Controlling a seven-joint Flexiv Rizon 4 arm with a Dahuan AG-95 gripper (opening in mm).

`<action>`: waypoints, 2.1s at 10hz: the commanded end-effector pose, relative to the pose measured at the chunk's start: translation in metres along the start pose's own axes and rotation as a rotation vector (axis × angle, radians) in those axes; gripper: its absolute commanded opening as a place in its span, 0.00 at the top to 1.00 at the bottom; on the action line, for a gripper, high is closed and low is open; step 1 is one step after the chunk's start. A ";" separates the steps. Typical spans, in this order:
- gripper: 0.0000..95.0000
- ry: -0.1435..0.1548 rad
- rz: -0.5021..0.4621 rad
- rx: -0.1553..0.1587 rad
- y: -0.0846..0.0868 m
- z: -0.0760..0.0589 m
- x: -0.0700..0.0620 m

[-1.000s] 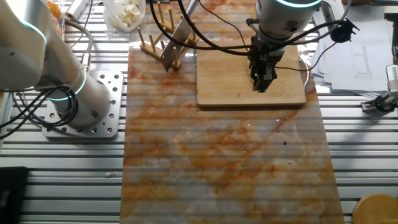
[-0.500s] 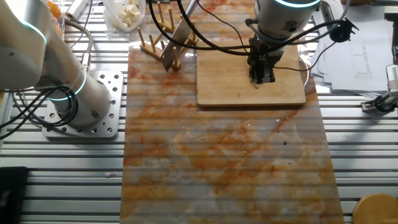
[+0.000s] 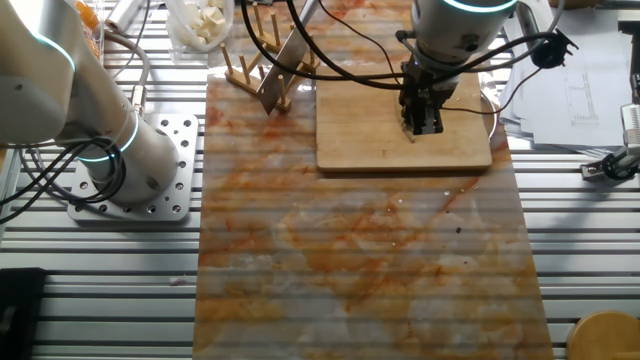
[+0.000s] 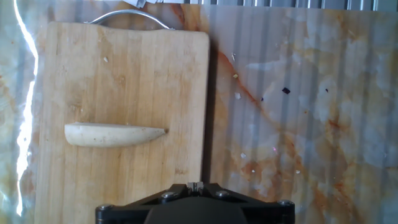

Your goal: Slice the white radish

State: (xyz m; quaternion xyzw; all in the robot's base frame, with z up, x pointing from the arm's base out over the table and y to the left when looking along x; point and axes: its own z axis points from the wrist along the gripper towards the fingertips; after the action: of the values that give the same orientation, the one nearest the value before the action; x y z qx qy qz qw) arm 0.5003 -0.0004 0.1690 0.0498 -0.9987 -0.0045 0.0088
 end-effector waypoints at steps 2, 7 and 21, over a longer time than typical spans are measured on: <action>1.00 0.000 -0.001 0.001 0.000 0.000 0.000; 1.00 -0.001 -0.027 0.001 0.000 0.001 0.000; 1.00 0.044 -0.101 -0.005 0.004 0.005 -0.002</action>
State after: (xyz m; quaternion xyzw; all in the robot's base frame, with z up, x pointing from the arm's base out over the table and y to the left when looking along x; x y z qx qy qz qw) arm 0.5036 0.0055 0.1624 0.1001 -0.9944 -0.0067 0.0324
